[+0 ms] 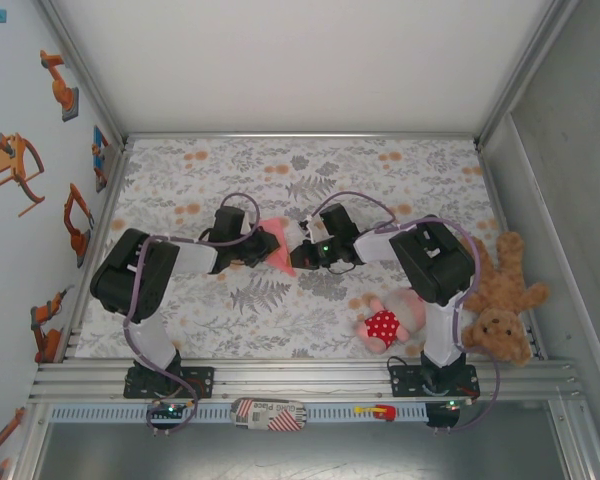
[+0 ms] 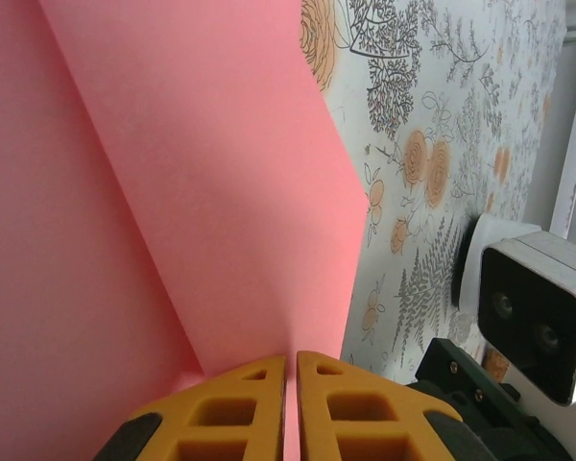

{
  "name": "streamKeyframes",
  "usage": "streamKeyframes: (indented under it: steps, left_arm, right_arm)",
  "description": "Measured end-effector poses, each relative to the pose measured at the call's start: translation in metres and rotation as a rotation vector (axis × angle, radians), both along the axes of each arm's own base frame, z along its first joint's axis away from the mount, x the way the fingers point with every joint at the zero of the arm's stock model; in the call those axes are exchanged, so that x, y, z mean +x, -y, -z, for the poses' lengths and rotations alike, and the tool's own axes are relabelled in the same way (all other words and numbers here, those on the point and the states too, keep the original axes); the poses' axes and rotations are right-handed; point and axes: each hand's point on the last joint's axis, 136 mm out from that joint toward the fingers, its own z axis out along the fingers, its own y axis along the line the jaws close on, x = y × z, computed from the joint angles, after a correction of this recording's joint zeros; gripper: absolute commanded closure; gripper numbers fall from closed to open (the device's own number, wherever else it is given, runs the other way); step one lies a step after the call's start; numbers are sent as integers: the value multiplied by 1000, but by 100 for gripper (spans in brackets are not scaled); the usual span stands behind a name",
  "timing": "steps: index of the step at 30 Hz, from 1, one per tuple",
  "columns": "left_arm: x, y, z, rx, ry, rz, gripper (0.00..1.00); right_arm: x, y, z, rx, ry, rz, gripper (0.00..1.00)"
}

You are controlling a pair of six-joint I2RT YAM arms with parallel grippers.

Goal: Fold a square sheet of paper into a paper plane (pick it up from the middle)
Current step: Fourth fold the wing at the center of the table.

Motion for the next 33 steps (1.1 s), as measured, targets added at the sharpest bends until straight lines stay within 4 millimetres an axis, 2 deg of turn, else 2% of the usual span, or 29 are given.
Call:
streamKeyframes:
  steps: [8,17,26,33]
  left_arm:
    - [10,6,-6,-14,20,3,87]
    - [10,6,4,-4,-3,2,87]
    - [17,10,2,-9,6,2,87]
    - [18,11,8,-6,-6,5,87]
  right_arm:
    - [0,2,5,-7,-10,3,100]
    - [0,2,6,-8,-10,5,100]
    - [0,3,6,-5,-6,5,100]
    - [1,3,6,-4,-5,6,100]
